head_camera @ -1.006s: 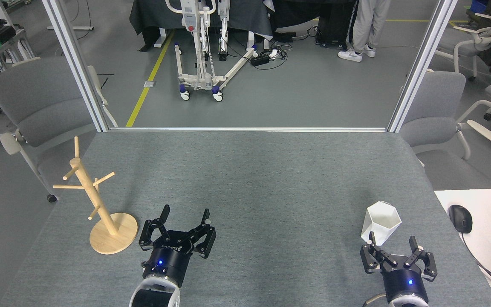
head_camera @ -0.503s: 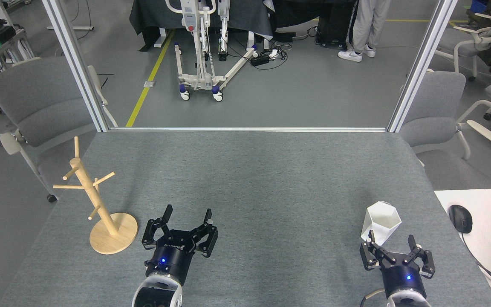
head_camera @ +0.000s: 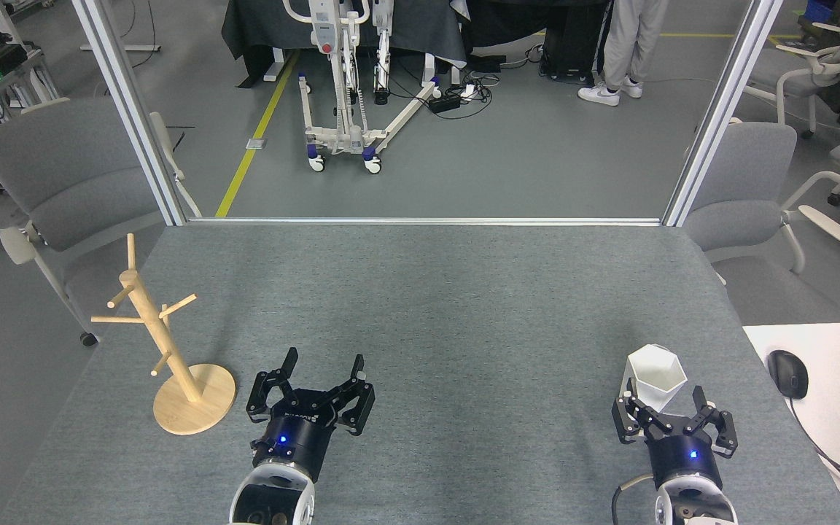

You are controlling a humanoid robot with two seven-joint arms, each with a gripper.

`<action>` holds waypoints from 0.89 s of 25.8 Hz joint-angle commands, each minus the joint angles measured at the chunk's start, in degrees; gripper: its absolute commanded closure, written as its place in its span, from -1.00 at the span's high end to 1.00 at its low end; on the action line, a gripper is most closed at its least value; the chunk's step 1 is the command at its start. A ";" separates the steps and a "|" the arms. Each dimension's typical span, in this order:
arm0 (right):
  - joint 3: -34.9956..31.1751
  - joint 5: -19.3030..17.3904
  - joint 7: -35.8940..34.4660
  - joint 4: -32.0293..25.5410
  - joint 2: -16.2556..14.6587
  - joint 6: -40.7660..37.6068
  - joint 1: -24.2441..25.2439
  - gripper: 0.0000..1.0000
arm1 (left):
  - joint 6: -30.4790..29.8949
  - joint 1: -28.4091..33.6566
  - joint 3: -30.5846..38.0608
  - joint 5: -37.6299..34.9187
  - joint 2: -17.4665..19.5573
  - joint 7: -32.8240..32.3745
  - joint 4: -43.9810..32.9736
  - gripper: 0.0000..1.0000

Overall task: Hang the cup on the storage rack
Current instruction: 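Close the right gripper on the white cup's rim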

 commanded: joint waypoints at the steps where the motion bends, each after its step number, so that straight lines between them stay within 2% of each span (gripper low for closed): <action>1: 0.00 0.01 -0.01 1.30 0.00 0.04 -1.34 1.00 | 0.07 -0.01 0.05 0.00 0.00 -0.02 0.31 0.99; 23: 0.09 0.18 -0.45 5.52 -0.97 0.13 -3.80 1.00 | 0.07 0.07 0.49 0.00 0.09 -0.02 1.10 0.99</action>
